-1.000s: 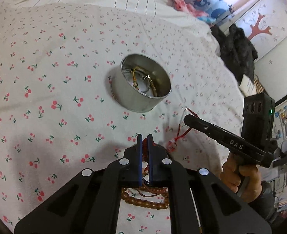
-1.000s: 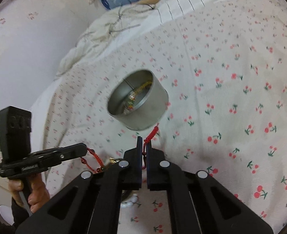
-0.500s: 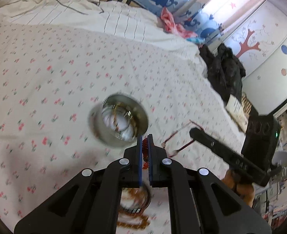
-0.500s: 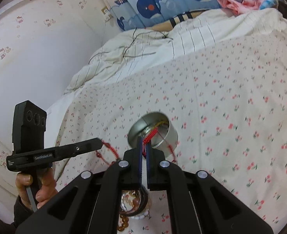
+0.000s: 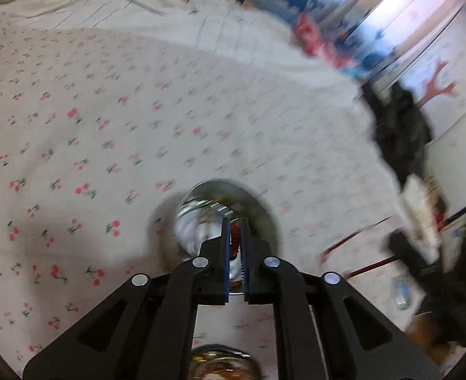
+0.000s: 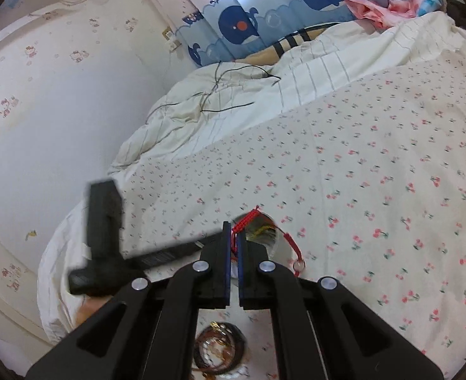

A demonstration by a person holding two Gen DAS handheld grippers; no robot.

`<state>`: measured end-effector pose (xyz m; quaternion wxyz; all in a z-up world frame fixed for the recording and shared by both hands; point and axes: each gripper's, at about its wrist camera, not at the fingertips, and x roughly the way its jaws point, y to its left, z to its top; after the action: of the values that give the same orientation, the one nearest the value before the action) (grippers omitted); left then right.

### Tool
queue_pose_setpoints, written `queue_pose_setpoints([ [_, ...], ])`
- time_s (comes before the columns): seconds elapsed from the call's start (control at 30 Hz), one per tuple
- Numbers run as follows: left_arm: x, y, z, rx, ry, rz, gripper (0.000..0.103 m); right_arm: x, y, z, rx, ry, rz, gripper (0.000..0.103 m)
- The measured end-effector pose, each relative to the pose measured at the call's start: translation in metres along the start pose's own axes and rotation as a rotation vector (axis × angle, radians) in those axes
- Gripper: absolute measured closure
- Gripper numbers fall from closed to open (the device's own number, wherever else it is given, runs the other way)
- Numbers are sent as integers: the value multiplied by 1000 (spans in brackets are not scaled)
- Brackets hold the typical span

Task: Organize jewelry
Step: 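Lift the red cord with the right gripper and move it over the tin, then open the right gripper to release the red cord into the tin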

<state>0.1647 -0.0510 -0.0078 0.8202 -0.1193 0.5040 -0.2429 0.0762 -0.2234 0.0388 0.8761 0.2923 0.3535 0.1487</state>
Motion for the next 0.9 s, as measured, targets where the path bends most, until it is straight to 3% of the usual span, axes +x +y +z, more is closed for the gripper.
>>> queue_pose_setpoints([
  [0.1, -4, -1, 1, 6, 0, 24, 68, 10, 10, 6, -3, -1, 22, 99],
  [0.13, -12, 1, 2, -1, -28, 29, 54, 13, 12, 7, -3, 0, 30, 99],
  [0.17, -22, 4, 4, -11, -66, 35, 48, 19, 17, 8, -6, 2, 42, 99],
  [0.43, -54, 40, 10, -112, -123, 45, 48, 61, 39, 4, -20, 70, 100, 99],
  [0.47, -56, 42, 10, -115, -126, 59, 47, 72, 36, 2, -24, 112, 70, 99],
  [0.53, -57, 45, 9, -115, -130, 82, 44, 92, 30, -4, -50, 186, -87, 87],
  [0.57, -56, 46, 8, -114, -129, 92, 42, 99, 22, -9, -42, 204, -145, 67],
  [0.6, -55, 46, 7, -110, -125, 102, 41, 102, 15, -11, -20, 218, -168, 61],
  [0.67, -51, 45, 6, -101, -111, 107, 39, 101, 11, -11, -5, 220, -183, 61],
  [0.77, -47, 39, 2, -76, -98, 130, 36, 91, 14, -8, -26, 189, -198, 51],
  [0.9, -44, 33, -4, -32, -77, 156, 33, 80, 4, -8, -3, 166, -204, 46],
])
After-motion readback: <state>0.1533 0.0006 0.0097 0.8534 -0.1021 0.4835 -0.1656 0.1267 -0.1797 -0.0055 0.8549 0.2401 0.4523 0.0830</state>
